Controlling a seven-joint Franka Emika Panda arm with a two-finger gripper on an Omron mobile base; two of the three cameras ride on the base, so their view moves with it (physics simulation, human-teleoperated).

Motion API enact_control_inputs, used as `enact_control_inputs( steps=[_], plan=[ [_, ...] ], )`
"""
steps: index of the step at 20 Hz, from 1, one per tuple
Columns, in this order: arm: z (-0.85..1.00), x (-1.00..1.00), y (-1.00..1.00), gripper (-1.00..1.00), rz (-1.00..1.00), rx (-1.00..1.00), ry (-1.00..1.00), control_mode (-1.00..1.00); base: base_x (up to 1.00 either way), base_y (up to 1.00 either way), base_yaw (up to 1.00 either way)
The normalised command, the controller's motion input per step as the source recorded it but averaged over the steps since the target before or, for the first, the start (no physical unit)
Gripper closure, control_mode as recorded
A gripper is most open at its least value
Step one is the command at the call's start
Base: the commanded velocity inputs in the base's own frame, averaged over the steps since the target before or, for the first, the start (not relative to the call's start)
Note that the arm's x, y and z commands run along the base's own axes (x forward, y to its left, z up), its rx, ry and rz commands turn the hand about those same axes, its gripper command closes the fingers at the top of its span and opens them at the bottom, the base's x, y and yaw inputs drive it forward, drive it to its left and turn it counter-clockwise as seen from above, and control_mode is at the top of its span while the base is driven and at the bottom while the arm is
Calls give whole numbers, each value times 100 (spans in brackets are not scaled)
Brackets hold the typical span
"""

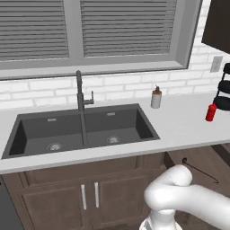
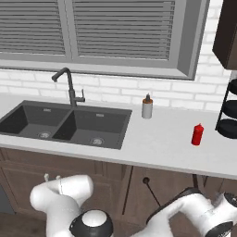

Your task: Pick the ladle from the drawer and place it on the counter.

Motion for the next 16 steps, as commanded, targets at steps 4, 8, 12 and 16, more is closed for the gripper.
enact_control_inputs(
  steps=[4,8,12,16],
  plan=[
    [7,-100,-96,-100,7,13,-28,-100,0,0,0],
    [100,-79,-7,-100,1,25,-20,-100,0,0,0],
    [100,-7,70,-100,1,5,-8,-100,0,0,0],
    [93,76,100,-100,4,-2,-1,-100,0,0,0]
  ],
)
